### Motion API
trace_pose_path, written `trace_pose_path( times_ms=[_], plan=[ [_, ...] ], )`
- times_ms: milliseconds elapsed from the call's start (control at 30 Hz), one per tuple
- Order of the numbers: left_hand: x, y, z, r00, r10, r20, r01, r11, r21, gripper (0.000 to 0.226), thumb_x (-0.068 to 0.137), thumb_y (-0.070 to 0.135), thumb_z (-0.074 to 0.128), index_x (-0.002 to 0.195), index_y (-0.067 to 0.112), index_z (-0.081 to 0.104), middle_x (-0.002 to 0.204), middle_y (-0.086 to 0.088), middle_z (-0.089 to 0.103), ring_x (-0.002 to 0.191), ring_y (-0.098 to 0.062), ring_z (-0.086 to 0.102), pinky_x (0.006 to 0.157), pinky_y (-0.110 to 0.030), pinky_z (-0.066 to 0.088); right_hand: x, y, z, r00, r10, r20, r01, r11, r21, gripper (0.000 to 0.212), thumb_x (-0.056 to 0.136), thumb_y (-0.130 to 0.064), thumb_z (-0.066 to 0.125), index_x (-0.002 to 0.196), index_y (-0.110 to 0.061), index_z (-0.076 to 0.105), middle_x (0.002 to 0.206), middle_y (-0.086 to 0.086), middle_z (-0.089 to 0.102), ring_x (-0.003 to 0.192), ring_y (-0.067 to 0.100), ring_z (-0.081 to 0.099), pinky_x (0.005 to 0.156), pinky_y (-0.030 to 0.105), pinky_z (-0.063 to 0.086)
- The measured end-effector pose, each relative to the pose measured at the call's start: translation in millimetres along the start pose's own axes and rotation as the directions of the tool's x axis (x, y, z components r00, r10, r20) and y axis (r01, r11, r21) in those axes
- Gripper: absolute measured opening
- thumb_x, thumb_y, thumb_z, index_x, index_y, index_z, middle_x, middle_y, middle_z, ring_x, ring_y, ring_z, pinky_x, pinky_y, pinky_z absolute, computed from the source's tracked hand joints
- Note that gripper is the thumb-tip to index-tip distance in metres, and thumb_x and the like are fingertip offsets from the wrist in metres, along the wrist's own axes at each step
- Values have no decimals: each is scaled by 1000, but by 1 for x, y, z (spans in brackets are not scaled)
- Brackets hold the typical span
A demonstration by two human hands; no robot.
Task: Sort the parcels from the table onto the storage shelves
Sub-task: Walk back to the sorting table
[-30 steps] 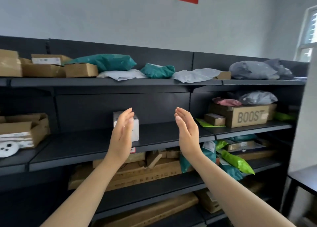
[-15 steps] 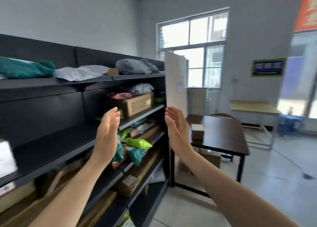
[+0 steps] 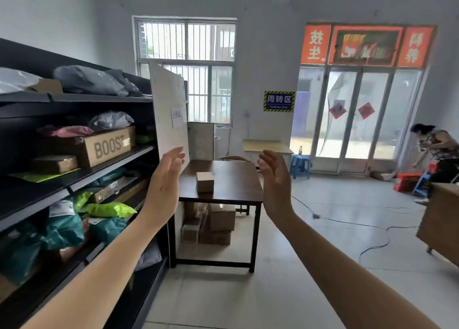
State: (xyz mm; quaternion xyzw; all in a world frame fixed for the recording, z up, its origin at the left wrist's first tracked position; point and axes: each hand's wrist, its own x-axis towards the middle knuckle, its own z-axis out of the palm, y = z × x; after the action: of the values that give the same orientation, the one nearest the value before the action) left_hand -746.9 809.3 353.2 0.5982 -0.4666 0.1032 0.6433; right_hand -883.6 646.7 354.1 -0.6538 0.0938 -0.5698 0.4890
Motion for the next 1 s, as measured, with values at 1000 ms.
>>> trace_pose_path(
  times_ms=[1000],
  plan=[
    [163,-141,83,998,-47,-38,47,999,19,63,84,62,32,132,25,45,119,14,56,121,-12,53,106,-36,40,168,156,28,997,-20,74,19,1000,12,27,81,-29,52,107,-31,58,107,-6,64,106,9,61,92,21,46]
  ],
)
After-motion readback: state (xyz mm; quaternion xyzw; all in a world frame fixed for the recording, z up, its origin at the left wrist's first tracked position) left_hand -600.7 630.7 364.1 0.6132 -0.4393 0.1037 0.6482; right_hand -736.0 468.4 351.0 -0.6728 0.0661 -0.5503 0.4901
